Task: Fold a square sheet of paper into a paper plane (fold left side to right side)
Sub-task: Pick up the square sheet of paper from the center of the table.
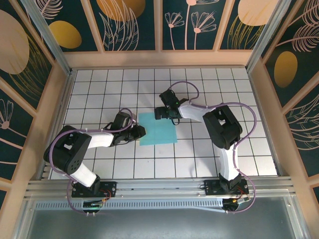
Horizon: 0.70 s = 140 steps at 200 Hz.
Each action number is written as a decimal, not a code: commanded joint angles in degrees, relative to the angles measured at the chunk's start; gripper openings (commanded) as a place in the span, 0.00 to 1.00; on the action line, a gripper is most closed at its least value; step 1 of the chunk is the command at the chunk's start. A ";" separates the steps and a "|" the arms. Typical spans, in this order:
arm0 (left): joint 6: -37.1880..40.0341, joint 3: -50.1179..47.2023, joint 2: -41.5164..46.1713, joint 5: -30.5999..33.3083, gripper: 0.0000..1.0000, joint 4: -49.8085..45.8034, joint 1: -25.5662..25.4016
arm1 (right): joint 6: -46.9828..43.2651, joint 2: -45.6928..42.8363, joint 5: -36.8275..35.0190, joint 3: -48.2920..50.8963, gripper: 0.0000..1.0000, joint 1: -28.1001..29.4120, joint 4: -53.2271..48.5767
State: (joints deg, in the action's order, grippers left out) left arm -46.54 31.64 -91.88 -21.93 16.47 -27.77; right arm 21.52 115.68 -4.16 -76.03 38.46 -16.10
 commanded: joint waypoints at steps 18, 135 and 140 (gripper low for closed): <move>1.10 0.79 -2.67 1.02 0.26 -0.53 -0.44 | 1.64 0.03 1.38 -0.76 0.91 3.23 -4.66; 0.55 1.32 -3.55 0.57 0.26 0.76 -0.49 | 1.77 -2.82 1.48 -0.91 0.72 6.65 -10.00; 0.57 1.38 -3.57 0.59 0.26 0.75 -0.53 | 1.76 -2.82 1.72 -0.88 0.70 6.78 -10.00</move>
State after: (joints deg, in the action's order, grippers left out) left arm -46.57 32.05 -92.27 -22.06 16.38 -27.77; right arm 22.63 114.87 -4.54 -76.14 44.14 -21.76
